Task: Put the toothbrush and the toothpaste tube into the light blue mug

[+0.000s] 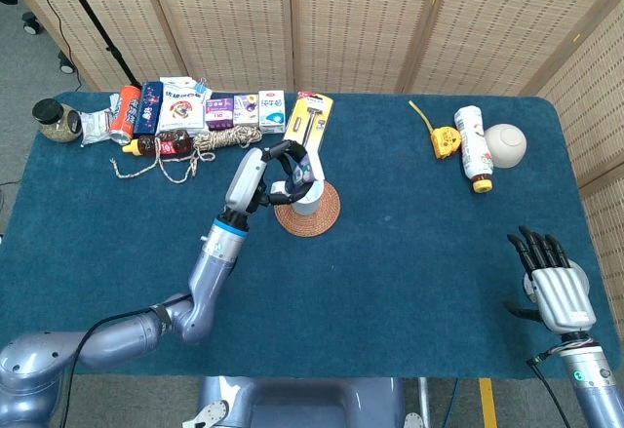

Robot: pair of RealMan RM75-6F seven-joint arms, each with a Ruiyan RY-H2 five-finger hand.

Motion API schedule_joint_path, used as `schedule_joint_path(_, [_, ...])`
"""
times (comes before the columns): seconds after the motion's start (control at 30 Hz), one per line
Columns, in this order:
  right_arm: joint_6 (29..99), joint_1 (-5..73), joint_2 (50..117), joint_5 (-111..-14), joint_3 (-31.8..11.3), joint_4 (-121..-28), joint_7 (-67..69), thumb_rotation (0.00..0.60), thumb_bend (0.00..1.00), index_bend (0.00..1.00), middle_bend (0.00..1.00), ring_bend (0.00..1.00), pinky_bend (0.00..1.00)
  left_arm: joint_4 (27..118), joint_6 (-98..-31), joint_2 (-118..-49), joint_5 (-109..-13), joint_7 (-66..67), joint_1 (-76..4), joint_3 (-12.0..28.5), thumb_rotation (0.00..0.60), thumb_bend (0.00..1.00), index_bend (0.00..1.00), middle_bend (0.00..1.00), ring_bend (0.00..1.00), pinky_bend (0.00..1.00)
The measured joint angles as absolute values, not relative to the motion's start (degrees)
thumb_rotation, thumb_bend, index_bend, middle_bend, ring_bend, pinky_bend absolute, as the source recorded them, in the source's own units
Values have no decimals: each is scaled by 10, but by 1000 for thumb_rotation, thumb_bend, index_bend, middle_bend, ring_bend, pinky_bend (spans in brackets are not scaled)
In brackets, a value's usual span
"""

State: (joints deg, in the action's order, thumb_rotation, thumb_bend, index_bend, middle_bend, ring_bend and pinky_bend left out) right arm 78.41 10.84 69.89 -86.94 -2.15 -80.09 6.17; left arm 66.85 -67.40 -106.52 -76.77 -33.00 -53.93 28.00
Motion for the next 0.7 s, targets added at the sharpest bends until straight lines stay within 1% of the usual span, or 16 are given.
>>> schedule_joint_path(0.37, [777,110,701,-866,-22,-801,62,600,0,0,0,0,0,546,-655,-1121,-753,-405,-575,283,600,348,665,497,432,571])
schedule_joint_path(0.7, [769,113,702,-864,-23,-796,73,600,0,0,0,0,0,459,-642,-1165,-751,-448,-597,272,600,348,663,494,431,571])
